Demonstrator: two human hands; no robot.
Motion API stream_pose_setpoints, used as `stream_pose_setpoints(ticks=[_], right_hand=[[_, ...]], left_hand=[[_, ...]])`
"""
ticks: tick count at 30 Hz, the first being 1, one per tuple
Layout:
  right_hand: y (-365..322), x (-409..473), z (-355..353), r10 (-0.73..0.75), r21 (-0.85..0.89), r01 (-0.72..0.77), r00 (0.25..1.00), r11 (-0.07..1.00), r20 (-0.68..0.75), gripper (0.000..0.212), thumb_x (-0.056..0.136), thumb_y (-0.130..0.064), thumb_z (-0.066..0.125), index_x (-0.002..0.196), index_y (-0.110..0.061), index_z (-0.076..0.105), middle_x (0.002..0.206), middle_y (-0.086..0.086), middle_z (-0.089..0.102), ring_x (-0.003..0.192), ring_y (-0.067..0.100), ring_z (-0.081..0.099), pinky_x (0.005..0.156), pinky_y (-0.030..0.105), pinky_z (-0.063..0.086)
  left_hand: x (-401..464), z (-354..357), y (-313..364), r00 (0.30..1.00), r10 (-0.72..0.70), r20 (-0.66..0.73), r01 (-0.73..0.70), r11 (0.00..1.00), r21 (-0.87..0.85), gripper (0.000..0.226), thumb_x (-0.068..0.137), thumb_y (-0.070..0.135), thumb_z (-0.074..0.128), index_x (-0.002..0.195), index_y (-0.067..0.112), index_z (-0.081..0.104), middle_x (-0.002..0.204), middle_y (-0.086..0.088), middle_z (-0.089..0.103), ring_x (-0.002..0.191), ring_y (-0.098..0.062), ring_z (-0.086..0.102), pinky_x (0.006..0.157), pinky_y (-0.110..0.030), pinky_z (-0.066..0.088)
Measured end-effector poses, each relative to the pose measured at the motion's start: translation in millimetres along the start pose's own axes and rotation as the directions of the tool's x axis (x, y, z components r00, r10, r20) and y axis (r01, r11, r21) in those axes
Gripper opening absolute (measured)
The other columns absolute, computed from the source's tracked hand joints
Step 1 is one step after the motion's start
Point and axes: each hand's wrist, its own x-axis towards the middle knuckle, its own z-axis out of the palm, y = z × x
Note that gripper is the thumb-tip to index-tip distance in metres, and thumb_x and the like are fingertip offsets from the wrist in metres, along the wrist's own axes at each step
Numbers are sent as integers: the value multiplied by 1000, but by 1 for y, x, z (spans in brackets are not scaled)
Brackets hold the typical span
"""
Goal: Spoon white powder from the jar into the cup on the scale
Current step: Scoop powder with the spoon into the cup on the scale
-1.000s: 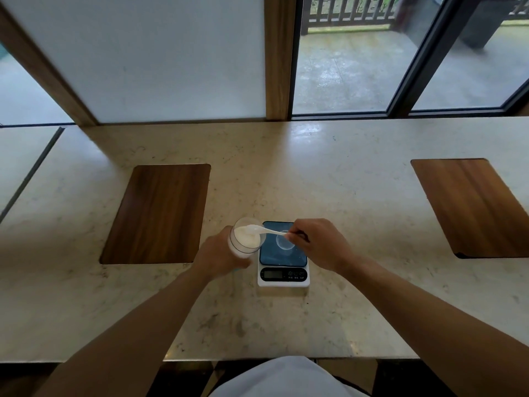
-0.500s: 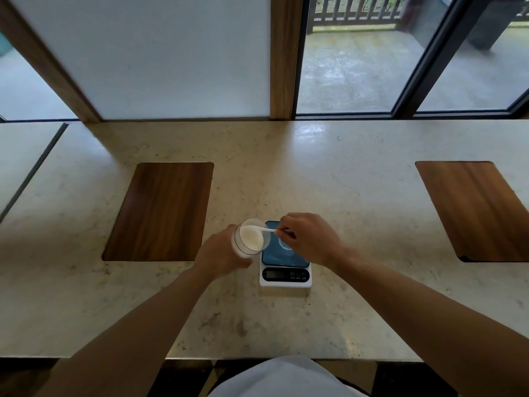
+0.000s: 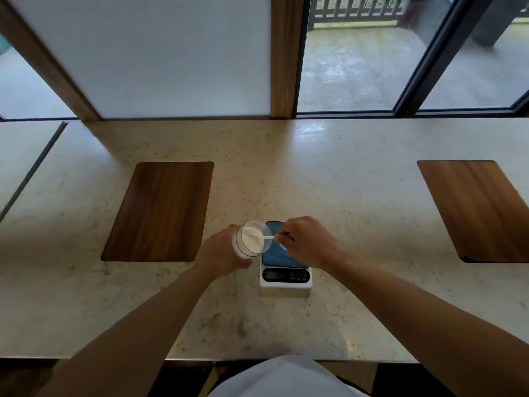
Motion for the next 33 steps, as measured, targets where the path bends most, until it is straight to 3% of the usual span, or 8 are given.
stream_pose_setpoints(ticks=[7, 11, 16, 24, 33], right_hand=[[5, 2, 7, 82, 100, -79, 996, 992, -18, 26, 95, -20, 58, 81, -8, 75, 70, 4, 71, 58, 18, 62, 55, 31, 51], [8, 2, 11, 133, 180, -126, 991, 976, -26, 27, 93, -20, 60, 74, -7, 74, 63, 5, 69, 53, 22, 60, 54, 35, 50], [11, 5, 17, 222, 285, -211, 975, 935, -6, 27, 91, -22, 61, 73, -7, 74, 60, 7, 68, 47, 18, 51, 48, 31, 44], [13, 8, 23, 303, 380, -284, 953, 880, 12, 29, 89, -28, 60, 67, -13, 73, 59, 7, 66, 46, 10, 44, 46, 27, 37], [15, 11, 18, 342, 410, -305, 940, 860, -17, 25, 91, -28, 63, 71, -15, 75, 60, 0, 67, 49, 10, 49, 51, 27, 45]], left_hand=[[4, 1, 1, 1000, 21, 23, -21, 1000, 6, 82, 60, 42, 91, 130, 23, 52, 120, 0, 67, 103, -18, 64, 89, -36, 55], [5, 2, 1, 1000, 16, 9, -16, 1000, -2, 82, 58, 42, 92, 128, 25, 53, 117, 1, 68, 99, -17, 65, 86, -34, 55], [7, 2, 1, 1000, 18, 9, -18, 1000, -6, 84, 58, 42, 92, 129, 23, 52, 116, 1, 68, 99, -16, 64, 87, -36, 56], [10, 1, 1, 1000, -7, 3, 7, 1000, -19, 84, 55, 43, 92, 127, 23, 53, 113, 2, 68, 91, -12, 60, 79, -27, 48], [12, 2, 0, 998, -66, 7, 66, 997, -39, 83, 59, 46, 90, 129, 26, 50, 117, 3, 67, 94, -11, 59, 82, -26, 49]])
